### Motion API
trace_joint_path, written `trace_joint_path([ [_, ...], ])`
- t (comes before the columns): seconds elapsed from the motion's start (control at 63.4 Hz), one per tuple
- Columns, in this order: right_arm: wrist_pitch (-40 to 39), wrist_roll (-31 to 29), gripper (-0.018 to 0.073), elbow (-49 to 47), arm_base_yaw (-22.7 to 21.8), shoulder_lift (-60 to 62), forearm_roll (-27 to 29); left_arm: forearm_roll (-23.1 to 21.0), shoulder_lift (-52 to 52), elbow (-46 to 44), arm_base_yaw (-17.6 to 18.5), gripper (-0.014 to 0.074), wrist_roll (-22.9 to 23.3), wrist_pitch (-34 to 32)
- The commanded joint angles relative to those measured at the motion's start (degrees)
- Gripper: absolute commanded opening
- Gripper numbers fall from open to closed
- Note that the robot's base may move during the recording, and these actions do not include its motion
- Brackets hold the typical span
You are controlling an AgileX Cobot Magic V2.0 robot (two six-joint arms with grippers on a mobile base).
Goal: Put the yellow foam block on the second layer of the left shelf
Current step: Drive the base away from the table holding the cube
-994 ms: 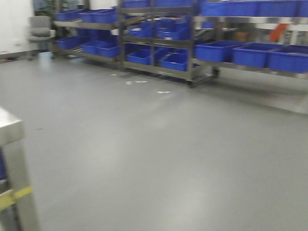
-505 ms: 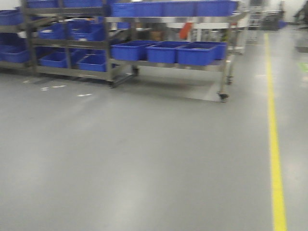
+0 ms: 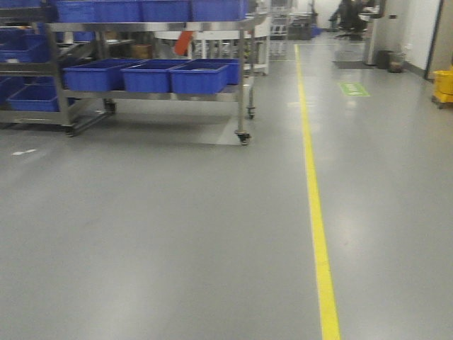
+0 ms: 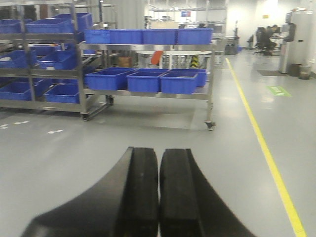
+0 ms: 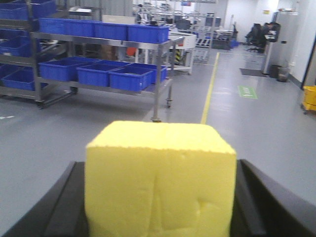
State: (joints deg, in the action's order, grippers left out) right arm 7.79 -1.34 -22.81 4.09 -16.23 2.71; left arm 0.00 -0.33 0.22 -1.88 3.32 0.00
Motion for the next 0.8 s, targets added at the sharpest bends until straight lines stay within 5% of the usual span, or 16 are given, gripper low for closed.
trace_joint_path([
  [0.0, -5.0, -0.5, 0.0529, -1.6, -0.4, -0.4, 0.1, -0.3, -1.2, 1.6, -0.1, 0.0124, 0.2, -4.7],
  [0.789, -5.0, -0.5, 0.0529, -1.6, -0.4, -0.4, 0.1, -0.3, -1.2, 1.6, -0.1, 0.0124, 0.2, -4.7],
])
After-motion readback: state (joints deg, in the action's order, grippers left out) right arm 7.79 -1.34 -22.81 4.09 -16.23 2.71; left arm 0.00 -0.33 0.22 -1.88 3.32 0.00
